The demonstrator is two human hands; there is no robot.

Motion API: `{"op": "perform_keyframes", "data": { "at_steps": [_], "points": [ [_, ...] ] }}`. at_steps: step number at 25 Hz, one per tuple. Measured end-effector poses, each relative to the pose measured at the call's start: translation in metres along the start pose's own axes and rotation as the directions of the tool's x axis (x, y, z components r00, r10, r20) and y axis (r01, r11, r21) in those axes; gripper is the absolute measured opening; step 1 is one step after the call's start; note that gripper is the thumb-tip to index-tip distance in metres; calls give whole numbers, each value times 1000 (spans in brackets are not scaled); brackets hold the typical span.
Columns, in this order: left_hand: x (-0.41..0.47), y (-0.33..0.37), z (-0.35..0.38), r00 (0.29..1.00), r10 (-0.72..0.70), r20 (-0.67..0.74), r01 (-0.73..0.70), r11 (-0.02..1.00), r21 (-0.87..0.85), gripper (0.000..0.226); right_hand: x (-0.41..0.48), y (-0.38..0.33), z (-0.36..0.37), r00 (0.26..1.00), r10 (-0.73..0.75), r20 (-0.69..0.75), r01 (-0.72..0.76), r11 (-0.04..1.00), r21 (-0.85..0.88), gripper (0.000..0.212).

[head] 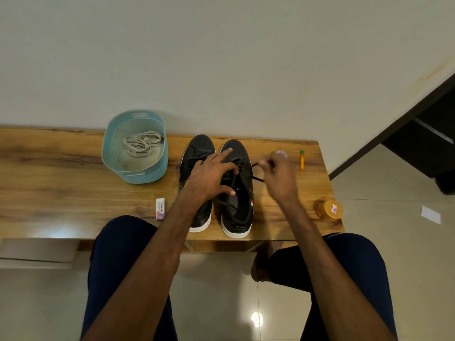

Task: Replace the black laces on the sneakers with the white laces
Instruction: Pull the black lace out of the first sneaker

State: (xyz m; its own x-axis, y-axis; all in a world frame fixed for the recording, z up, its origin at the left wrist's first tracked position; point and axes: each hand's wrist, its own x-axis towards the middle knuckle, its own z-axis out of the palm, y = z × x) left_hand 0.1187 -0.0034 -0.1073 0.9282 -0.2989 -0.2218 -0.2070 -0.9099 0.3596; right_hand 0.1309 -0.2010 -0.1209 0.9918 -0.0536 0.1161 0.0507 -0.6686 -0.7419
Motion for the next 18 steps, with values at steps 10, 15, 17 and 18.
{"op": "perform_keyframes", "data": {
  "at_steps": [10, 15, 17, 18],
  "points": [
    [0, 1, 2, 1000, -13, -10, 13, 1000, -2, 59, -12, -18, 14, 930, -77, 360, 163, 963, -214, 21],
    [0, 0, 3, 1000, -15, -5, 15, 1000, -23, 59, -1, -11, -16, 991, 13, 132, 56, 861, -506, 13],
    [-1, 0, 4, 1000, -18, -5, 18, 999, -29, 58, 2, -3, -25, 1000, 28, -8, -28, 845, -533, 15],
    [-1, 0, 4, 1000, -19, -4, 19, 999, -32, 57, 0, -2, -22, 999, 35, 31, -15, 867, -498, 17]
  ]
}}
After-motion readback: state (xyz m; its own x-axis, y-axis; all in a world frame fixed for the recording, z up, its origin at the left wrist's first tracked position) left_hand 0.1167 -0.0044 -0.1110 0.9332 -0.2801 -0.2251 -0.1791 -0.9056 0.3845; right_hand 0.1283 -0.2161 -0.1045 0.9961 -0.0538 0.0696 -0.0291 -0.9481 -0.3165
